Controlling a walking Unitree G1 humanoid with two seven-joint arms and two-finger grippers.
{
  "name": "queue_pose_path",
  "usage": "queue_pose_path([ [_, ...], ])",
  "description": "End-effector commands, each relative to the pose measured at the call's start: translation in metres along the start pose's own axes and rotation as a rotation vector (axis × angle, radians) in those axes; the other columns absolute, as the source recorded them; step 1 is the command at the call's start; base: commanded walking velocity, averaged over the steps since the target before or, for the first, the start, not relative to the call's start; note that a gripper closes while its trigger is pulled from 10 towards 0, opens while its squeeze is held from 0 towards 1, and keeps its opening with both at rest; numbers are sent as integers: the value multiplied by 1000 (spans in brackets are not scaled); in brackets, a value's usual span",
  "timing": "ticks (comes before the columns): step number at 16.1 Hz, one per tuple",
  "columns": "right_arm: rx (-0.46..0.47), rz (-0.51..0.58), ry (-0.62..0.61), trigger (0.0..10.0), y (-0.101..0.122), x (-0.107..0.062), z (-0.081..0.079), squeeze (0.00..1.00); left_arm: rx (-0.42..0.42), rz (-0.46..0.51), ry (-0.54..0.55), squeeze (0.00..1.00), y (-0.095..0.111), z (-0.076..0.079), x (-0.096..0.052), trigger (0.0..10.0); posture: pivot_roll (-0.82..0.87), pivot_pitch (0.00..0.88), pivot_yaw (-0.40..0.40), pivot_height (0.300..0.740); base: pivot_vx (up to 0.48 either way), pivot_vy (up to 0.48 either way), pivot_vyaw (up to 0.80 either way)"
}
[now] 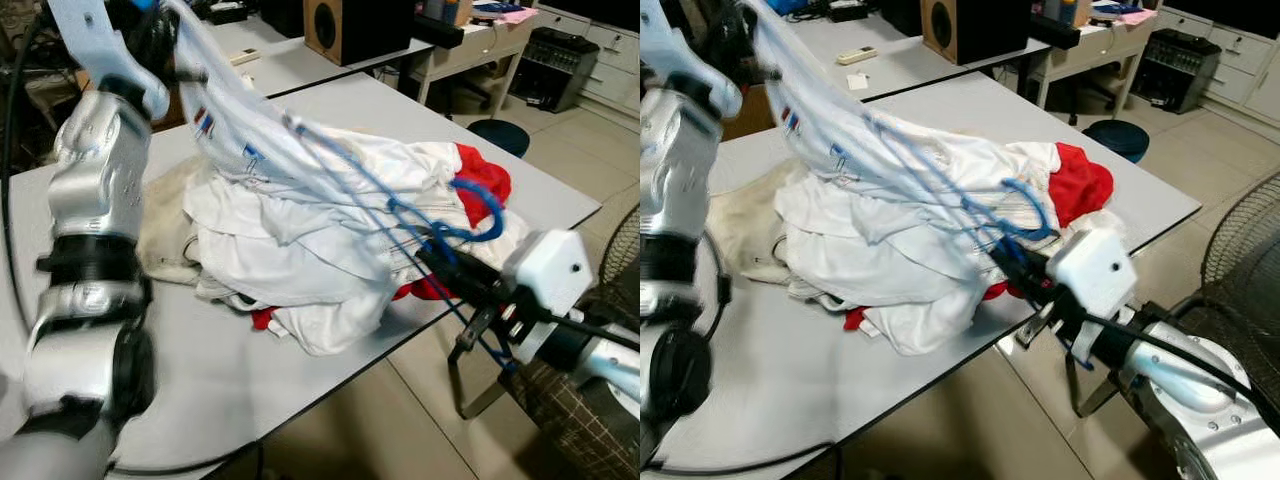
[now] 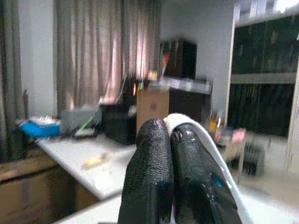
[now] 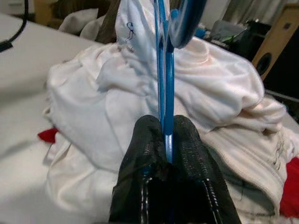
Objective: Hang hanger
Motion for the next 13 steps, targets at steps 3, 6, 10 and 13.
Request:
queue_pose_path([
  [3,1,-44,45,10000,-3,-6,-8,0,92,-186,35,0,-33,-26,-39,0,-125,0,60,740,0,0,0],
  [6,11,-24,91,10000,1,-11,-11,0,111,-239,0,0,-31,-33,-57,0,-113,0,52,740,0,0,0],
  [10,-11,-92,101,10000,-8,-16,-2,0,8,-135,-72,0,-7,-20,-58,0,-101,0,44,740,0,0,0],
  [13,-9,-116,128,10000,-9,-19,-5,0,-74,-45,-60,0,3,-15,-58,0,-100,0,39,740,0,0,0],
])
Point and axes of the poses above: a point about 5 cm out from each wrist's last joint towards the gripper, its own x axis pointing out of the wrist towards the gripper, its own y axis along the axis of the wrist's last joint, z = x × y, the point moved 3 cm from there along x, pointing out of the wrist towards the gripper, and after that the axes turned 13 degrees about -x, right-handed, at the moved point
